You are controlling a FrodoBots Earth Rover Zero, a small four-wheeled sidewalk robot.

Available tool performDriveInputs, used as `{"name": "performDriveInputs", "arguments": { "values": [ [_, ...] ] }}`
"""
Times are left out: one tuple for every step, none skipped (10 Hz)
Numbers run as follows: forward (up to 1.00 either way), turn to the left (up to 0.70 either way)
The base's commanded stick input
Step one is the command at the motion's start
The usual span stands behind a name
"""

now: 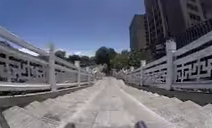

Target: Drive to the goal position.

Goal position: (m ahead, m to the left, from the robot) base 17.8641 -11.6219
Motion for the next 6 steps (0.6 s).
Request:
{"name": "performDriveInputs", "arguments": {
  "values": [
    [0.45,0.00],
    [0.45,0.00],
    [0.45,0.00],
    [0.45,0.00],
    [0.45,0.00],
    [0.45,0.00]
  ]
}}
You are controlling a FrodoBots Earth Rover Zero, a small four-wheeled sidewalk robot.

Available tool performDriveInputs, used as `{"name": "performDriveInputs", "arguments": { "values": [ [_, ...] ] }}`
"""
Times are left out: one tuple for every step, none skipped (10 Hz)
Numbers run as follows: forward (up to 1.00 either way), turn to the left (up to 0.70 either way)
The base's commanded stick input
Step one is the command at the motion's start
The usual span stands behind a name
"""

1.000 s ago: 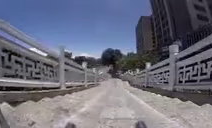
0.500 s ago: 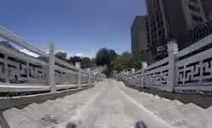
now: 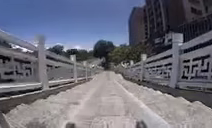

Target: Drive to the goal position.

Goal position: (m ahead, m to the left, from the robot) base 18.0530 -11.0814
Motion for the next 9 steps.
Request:
{"name": "performDriveInputs", "arguments": {
  "values": [
    [0.45,0.00],
    [0.45,0.00],
    [0.45,0.00],
    [0.45,0.00],
    [0.45,0.00],
    [0.45,0.00],
    [0.45,0.00],
    [0.45,0.00],
    [0.45,0.00]
  ]
}}
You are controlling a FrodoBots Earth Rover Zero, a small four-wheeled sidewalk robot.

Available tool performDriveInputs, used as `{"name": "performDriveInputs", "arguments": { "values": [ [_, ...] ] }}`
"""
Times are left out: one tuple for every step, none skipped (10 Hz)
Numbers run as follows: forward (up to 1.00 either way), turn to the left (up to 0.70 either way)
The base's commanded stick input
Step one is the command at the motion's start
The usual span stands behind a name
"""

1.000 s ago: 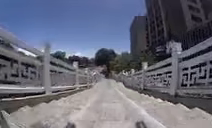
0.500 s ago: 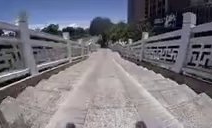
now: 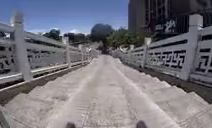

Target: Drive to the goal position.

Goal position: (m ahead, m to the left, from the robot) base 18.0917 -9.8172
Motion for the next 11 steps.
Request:
{"name": "performDriveInputs", "arguments": {
  "values": [
    [0.45,0.00],
    [0.45,0.00],
    [0.45,0.00],
    [0.45,0.00],
    [0.45,0.00],
    [0.45,0.00],
    [0.45,0.00],
    [0.45,0.00],
    [0.45,0.00],
    [0.45,0.00],
    [0.45,0.00]
  ]
}}
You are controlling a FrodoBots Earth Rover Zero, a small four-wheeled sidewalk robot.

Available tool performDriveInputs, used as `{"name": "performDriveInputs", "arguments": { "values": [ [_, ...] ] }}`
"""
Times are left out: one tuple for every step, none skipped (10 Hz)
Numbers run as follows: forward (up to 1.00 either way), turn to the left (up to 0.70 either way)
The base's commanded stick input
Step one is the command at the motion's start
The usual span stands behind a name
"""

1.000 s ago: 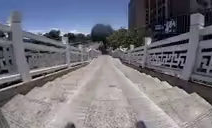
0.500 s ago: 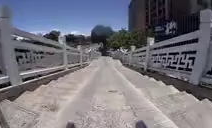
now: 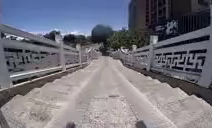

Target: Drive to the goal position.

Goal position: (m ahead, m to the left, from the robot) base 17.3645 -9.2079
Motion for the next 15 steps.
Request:
{"name": "performDriveInputs", "arguments": {
  "values": [
    [0.45,0.00],
    [0.45,0.00],
    [0.45,0.02],
    [0.45,0.13],
    [0.45,0.24],
    [0.45,0.00],
    [0.45,0.00],
    [0.45,0.00],
    [0.45,0.00],
    [0.45,0.00],
    [0.45,0.00],
    [0.45,0.00],
    [0.45,0.00],
    [0.45,0.00],
    [0.45,0.00]
  ]
}}
